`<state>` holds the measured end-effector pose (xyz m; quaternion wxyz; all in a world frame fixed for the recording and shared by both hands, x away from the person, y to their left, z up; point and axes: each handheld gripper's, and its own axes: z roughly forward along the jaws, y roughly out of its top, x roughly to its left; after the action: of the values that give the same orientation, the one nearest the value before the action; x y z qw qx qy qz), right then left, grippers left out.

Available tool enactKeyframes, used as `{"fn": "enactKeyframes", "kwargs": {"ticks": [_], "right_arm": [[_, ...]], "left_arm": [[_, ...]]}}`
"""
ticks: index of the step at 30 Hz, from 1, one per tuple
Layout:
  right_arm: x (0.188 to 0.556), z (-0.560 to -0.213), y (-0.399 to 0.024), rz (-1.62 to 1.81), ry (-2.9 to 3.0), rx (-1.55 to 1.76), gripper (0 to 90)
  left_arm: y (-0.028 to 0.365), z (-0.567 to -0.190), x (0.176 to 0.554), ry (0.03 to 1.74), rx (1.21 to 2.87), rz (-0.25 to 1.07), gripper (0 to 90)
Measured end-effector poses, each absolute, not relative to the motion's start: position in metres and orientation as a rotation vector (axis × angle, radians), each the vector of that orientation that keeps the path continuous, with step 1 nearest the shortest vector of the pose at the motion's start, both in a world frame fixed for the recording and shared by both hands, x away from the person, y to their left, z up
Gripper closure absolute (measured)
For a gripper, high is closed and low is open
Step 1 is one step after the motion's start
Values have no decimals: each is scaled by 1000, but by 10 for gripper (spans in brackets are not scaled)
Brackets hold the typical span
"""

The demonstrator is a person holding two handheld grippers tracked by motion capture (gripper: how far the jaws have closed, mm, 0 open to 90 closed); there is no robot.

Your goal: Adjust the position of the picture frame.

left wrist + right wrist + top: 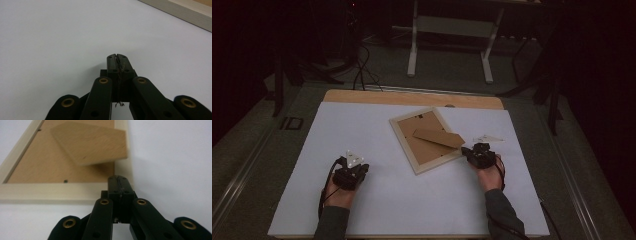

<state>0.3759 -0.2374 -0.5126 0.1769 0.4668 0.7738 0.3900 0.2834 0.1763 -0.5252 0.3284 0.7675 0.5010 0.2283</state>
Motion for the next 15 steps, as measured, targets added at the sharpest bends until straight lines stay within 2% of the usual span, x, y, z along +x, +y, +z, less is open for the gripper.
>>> {"fn": "enactKeyframes", "kwargs": {"ticks": [15], "right_arm": [[399,-520,-240,990,2138,1385,900]], "left_arm": [[174,-526,285,1337,1985,594,900]]}}
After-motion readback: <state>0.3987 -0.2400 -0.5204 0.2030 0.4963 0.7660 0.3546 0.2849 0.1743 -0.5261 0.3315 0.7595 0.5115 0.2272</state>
